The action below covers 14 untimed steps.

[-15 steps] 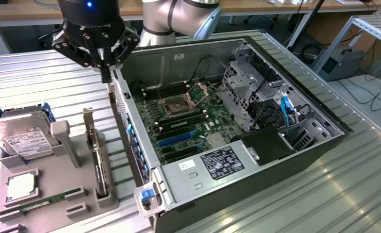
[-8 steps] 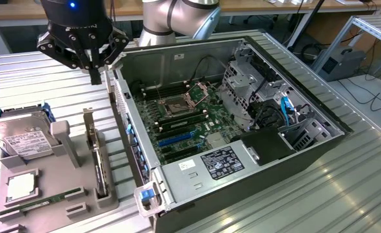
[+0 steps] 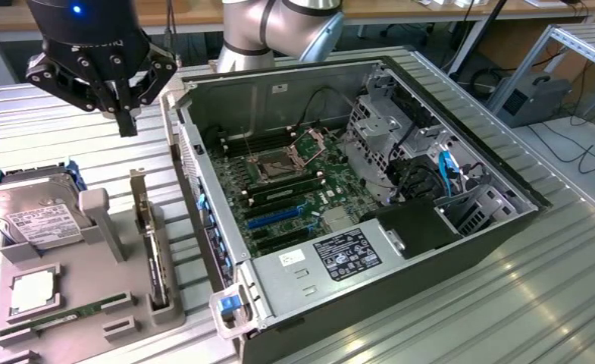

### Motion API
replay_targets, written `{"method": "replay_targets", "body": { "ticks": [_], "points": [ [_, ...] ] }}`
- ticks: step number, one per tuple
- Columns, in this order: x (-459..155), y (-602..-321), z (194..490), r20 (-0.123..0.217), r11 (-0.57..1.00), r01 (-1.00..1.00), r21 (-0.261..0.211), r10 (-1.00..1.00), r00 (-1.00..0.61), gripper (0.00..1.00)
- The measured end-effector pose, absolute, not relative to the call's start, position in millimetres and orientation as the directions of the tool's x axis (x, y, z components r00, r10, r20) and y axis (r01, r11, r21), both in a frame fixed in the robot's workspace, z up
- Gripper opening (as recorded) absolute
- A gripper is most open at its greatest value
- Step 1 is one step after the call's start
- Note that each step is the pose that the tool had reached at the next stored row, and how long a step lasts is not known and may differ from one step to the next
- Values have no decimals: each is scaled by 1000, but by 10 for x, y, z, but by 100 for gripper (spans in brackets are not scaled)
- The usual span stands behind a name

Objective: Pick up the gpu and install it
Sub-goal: 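Reach for the gpu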

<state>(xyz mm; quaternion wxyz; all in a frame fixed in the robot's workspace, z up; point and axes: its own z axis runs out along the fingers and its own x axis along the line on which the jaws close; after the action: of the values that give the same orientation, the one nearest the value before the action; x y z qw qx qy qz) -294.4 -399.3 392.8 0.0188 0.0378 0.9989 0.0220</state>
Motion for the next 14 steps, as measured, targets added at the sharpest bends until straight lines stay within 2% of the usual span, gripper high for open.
{"method": "replay_targets", "body": {
  "ticks": [14],
  "points": [
    [-3047,-4398,3928,-36,996,75,45,77,-996,11]
  ]
}}
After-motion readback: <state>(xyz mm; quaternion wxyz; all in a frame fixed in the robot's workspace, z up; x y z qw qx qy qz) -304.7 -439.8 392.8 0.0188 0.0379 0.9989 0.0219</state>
